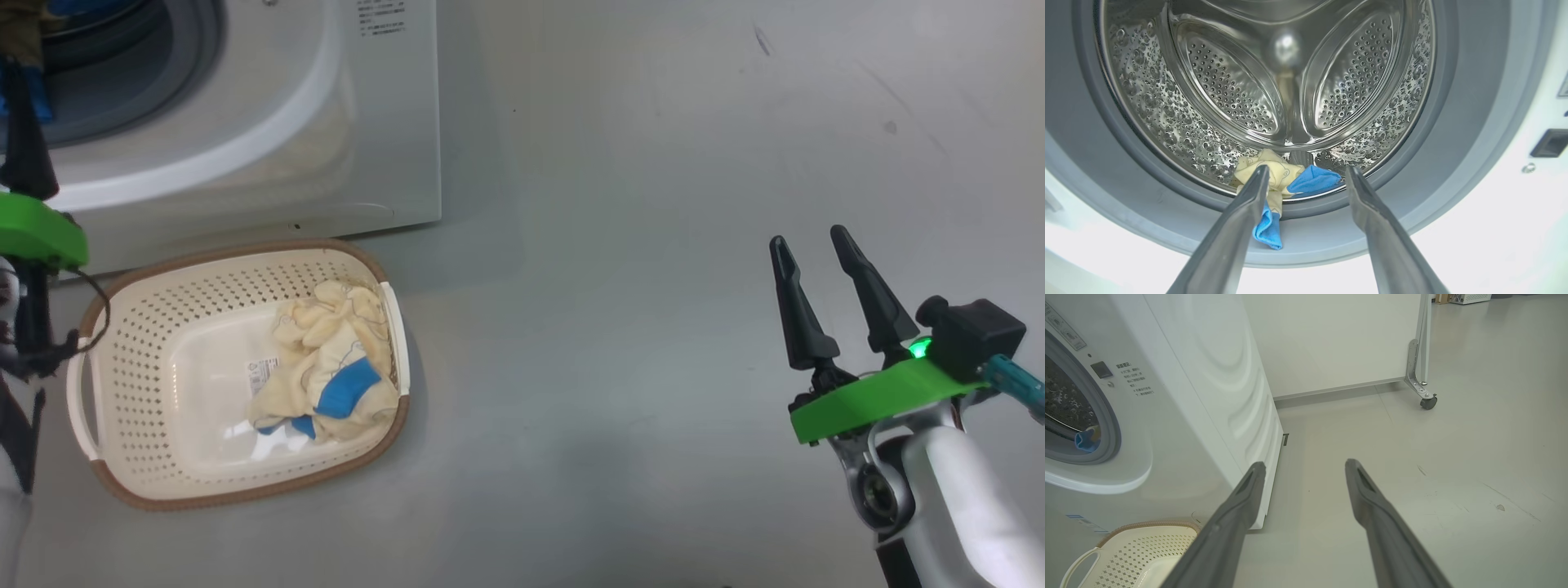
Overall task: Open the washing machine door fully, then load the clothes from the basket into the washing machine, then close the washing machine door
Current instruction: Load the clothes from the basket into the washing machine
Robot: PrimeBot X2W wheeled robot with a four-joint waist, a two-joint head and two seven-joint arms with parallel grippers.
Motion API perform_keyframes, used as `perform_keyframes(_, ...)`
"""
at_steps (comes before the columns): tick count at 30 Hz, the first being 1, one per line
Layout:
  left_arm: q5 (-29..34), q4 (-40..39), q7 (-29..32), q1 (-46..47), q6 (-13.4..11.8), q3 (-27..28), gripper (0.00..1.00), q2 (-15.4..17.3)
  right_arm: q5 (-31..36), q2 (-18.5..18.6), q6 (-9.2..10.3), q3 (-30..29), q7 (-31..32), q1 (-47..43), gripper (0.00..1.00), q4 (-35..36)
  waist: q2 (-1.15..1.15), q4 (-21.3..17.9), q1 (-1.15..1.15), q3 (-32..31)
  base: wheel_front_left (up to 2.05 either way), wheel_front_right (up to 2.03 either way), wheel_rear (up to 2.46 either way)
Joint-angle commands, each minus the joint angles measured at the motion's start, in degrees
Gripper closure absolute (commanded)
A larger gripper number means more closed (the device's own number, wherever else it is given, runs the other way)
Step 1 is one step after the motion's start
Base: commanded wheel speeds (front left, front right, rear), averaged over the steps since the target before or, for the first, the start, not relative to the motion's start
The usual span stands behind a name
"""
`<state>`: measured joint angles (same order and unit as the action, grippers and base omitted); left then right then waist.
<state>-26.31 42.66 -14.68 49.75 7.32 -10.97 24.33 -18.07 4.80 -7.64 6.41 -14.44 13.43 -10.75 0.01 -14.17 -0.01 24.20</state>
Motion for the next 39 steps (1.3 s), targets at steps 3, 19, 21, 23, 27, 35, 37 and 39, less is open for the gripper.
perform_keyframes(3,0.31,-8.53,-0.31,-5.54,-1.91,3.92,0.00,1.14,0.42,1.47,0.15,0.27,-0.56,-1.29,0.00,1.93,-0.01,1.27,0.01,-1.79,0.00,0.00,0.00)
perform_keyframes(19,5.43,-25.41,-0.31,-26.24,-6.07,8.04,0.00,-7.56,0.94,2.86,0.15,0.45,-0.56,-3.49,0.00,1.56,-0.01,3.01,0.01,-6.84,0.00,0.00,0.00)
perform_keyframes(21,5.71,-25.85,-0.31,-27.25,-5.92,8.37,0.00,-8.32,0.90,2.97,0.15,0.43,-0.56,-3.49,0.00,1.74,-0.01,3.08,0.01,-6.66,0.00,0.00,0.00)
perform_keyframes(23,5.90,-26.18,-0.31,-27.84,-5.82,8.94,0.00,-8.94,0.88,3.03,0.15,0.39,-0.56,-3.49,0.00,1.91,-0.01,3.11,0.01,-6.29,0.00,0.00,0.00)
perform_keyframes(27,6.42,-26.62,-0.31,-28.11,-5.48,10.07,0.00,-9.83,0.85,2.95,0.15,0.19,-0.56,-3.35,0.00,2.22,-0.01,3.15,0.01,-5.31,0.00,0.00,0.00)
perform_keyframes(35,7.43,-25.67,-0.31,-26.84,-4.79,12.25,0.00,-10.07,0.76,2.38,0.15,0.28,-0.56,-2.70,0.00,2.41,-0.01,2.23,0.01,-3.28,0.00,0.00,0.00)
perform_keyframes(37,5.99,-24.34,-0.31,-25.71,-4.28,13.20,0.00,-10.36,0.66,2.24,0.15,0.25,-0.56,-2.45,0.00,2.46,-0.01,1.83,0.01,-2.47,0.00,0.00,0.00)
perform_keyframes(39,5.62,-22.62,-0.31,-24.29,-4.04,13.80,0.00,-9.63,0.60,2.11,0.15,0.44,-0.56,-2.07,0.00,2.51,-0.01,1.24,0.01,-1.44,0.00,0.00,0.00)
